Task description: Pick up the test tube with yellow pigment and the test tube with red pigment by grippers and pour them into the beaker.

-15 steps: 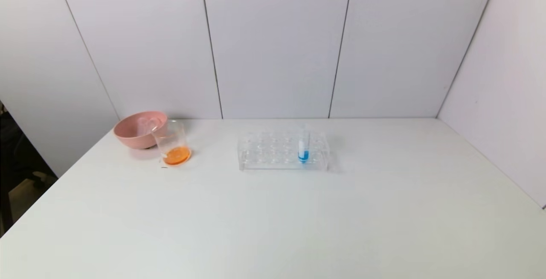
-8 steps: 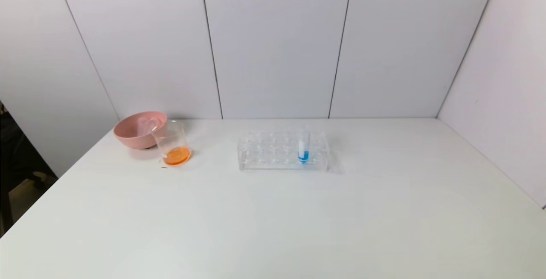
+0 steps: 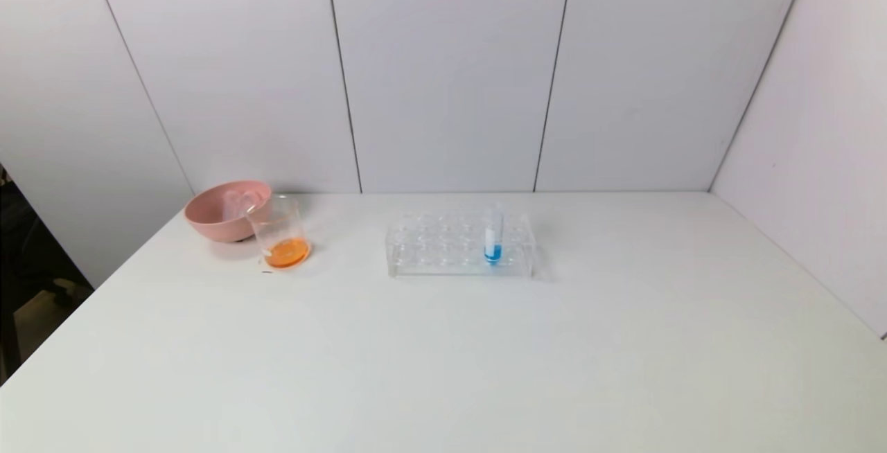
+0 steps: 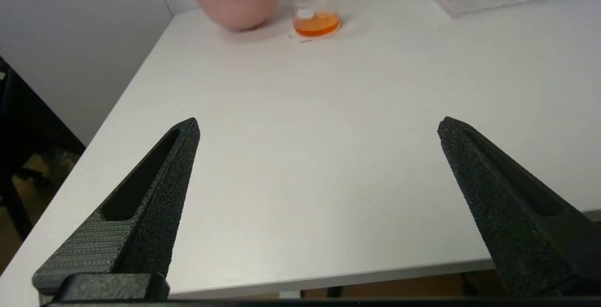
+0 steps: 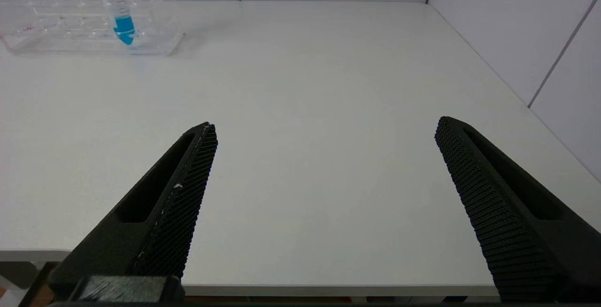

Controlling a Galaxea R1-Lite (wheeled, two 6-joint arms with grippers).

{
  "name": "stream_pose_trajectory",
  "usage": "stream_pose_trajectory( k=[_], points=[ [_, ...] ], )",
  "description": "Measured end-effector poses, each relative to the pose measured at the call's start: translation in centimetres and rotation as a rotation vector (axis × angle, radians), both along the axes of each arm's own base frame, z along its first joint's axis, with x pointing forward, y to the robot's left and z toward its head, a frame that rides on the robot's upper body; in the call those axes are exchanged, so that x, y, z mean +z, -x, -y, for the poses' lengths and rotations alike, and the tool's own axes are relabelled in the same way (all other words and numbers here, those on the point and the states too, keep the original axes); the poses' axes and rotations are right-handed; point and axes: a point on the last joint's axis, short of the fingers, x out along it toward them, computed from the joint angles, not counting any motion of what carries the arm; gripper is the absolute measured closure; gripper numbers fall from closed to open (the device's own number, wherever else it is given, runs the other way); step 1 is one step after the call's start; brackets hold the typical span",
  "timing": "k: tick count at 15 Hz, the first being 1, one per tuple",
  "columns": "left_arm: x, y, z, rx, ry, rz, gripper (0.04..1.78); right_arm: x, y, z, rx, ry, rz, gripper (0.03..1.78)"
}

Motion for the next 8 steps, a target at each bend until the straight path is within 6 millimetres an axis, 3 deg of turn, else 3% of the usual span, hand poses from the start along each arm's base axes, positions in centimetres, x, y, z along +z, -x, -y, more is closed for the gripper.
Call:
stream_pose_trajectory(
  k=[8],
  points=[
    [-0.06,0.01,-0.02,0.008,0.039,-0.001,0.04,0.00,0.00,0.00,0.000,0.000,0.000,0.11]
  ],
)
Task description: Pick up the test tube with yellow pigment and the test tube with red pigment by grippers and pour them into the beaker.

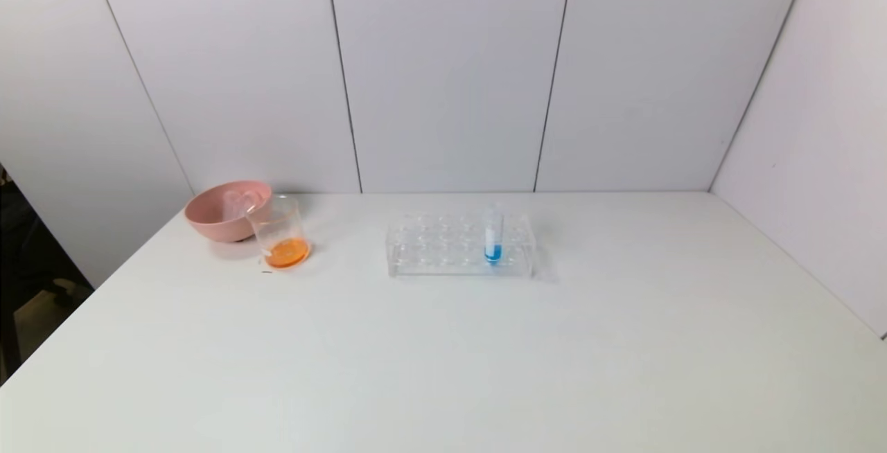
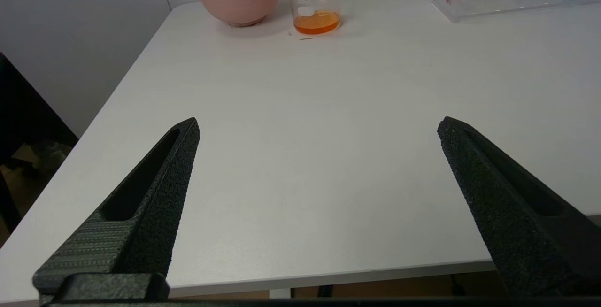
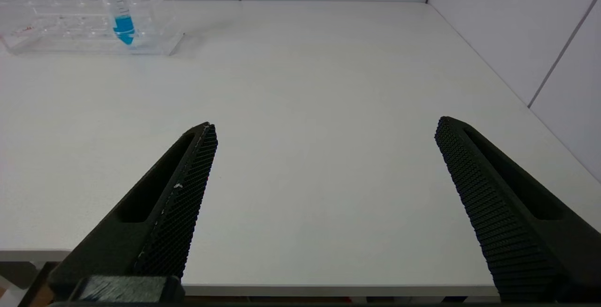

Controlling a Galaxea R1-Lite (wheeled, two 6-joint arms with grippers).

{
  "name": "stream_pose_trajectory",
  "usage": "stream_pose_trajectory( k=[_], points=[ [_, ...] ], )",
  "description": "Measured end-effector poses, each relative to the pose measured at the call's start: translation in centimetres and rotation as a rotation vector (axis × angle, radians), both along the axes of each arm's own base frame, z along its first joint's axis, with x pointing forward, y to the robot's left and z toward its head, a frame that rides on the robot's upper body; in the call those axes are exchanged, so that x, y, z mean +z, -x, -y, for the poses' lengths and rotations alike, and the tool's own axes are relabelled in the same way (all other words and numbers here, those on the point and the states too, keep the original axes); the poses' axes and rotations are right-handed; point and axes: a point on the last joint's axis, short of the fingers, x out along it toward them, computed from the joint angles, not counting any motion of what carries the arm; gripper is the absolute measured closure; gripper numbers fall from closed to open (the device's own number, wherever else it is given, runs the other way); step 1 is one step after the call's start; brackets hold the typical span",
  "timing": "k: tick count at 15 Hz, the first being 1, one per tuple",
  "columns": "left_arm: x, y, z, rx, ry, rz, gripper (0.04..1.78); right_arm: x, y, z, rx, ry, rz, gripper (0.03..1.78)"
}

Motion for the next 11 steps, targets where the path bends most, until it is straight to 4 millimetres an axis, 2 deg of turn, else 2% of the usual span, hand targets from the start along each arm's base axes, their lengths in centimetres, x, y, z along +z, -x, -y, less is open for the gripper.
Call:
stream_pose_trajectory(
  k=[11],
  points=[
    [0.00,0.00,0.00,0.000,0.001,0.000,0.04,-0.01,0.00,0.00,0.000,-0.003,-0.001,0.11]
  ],
)
